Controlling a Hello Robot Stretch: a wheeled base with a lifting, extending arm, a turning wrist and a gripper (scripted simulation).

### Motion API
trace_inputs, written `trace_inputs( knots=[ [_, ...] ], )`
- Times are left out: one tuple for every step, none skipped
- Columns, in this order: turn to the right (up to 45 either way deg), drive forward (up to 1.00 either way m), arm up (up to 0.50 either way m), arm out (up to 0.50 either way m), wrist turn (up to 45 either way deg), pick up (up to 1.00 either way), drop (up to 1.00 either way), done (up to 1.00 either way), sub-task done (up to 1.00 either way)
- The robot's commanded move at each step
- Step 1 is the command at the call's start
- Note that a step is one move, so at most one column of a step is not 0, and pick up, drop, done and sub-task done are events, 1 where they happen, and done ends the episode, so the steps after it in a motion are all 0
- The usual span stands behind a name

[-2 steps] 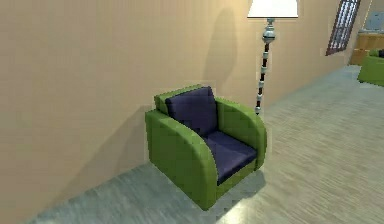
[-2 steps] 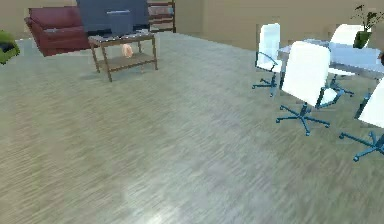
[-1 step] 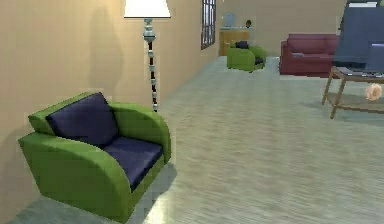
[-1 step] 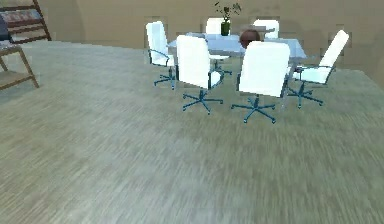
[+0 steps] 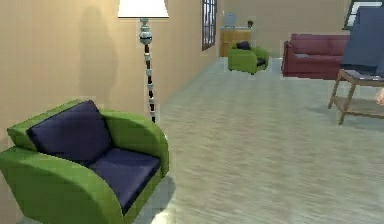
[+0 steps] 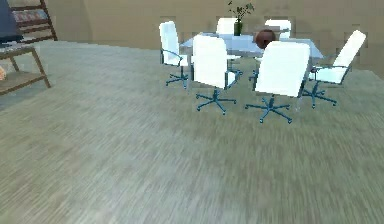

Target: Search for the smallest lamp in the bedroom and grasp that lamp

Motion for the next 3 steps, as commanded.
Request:
trace_inputs(
  knots=[
    [12.0, 0.0, 0.0, 0.0, 0.0, 0.0, 0.0, 0.0, 0.0],
    [0.0, 1.0, 0.0, 0.0, 0.0, 0.0, 0.0, 0.0, 0.0],
    [6.0, 0.0, 0.0, 0.0, 0.0, 0.0, 0.0, 0.0, 0.0]
  ],
)
